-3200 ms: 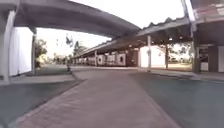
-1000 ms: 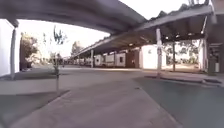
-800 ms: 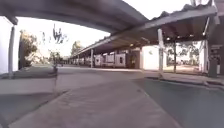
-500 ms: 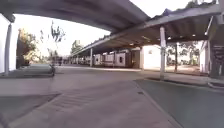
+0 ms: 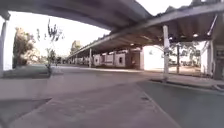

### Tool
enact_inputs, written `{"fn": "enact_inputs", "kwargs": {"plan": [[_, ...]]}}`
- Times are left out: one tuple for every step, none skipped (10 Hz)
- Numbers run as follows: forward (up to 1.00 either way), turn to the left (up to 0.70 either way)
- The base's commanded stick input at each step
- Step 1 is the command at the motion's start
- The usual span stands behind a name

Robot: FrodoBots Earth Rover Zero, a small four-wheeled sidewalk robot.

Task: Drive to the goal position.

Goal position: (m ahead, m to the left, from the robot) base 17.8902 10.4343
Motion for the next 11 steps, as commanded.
{"fn": "enact_inputs", "kwargs": {"plan": [[0.70, 0.00], [0.70, 0.00], [0.70, 0.00], [0.70, 0.00], [0.70, 0.00], [0.70, 0.00], [0.70, 0.00], [0.70, 0.00], [0.70, 0.00], [0.70, 0.00], [0.70, 0.00]]}}
